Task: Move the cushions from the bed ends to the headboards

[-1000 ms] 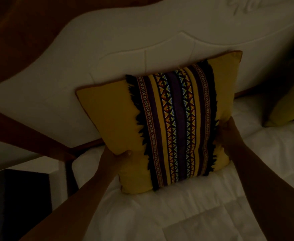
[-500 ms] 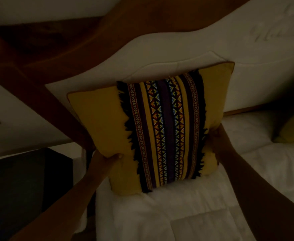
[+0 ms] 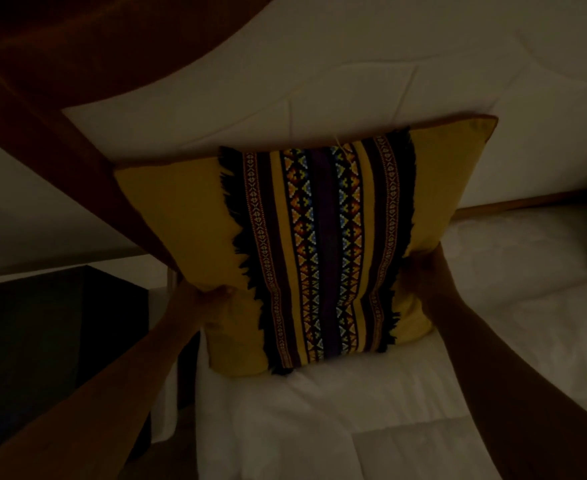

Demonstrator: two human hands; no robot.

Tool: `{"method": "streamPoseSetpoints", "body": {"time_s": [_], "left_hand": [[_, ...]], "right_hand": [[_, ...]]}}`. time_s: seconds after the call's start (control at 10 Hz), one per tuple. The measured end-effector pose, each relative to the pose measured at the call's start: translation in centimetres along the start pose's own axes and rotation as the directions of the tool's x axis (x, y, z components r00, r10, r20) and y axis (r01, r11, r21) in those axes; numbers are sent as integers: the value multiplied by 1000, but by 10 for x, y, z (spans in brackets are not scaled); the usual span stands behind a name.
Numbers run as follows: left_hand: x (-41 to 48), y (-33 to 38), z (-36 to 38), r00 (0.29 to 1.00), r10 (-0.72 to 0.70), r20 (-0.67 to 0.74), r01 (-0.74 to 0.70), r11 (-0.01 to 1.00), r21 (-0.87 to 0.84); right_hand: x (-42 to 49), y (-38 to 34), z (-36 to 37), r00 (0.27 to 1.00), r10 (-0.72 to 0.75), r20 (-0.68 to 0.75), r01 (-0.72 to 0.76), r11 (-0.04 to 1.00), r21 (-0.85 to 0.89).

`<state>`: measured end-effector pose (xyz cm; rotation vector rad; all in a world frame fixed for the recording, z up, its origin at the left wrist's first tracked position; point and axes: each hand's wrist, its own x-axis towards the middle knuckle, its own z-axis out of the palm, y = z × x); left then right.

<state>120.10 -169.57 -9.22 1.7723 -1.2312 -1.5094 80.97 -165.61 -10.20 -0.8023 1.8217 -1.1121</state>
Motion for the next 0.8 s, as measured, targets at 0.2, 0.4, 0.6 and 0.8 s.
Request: {"method": "streamPoseSetpoints", "body": {"time_s": [0.2, 0.4, 0.6, 0.8], "left_hand": [[4, -5, 4, 999, -9, -48, 10, 999, 31], [-13, 2, 6, 997, 22, -72, -22, 1000, 0], [-53, 31, -3, 998, -59, 26, 59, 998, -10], [-132, 71, -25, 989, -33, 145, 18, 994, 108]], "right_hand": [[4, 8, 2, 999, 21, -25, -22, 999, -49], [-16, -5, 3, 992, 53, -112, -67, 990, -123], [-76, -28, -6, 984, 60, -165, -112, 940, -321], [-177, -84, -18, 997, 48, -59, -67, 914, -400]]}}
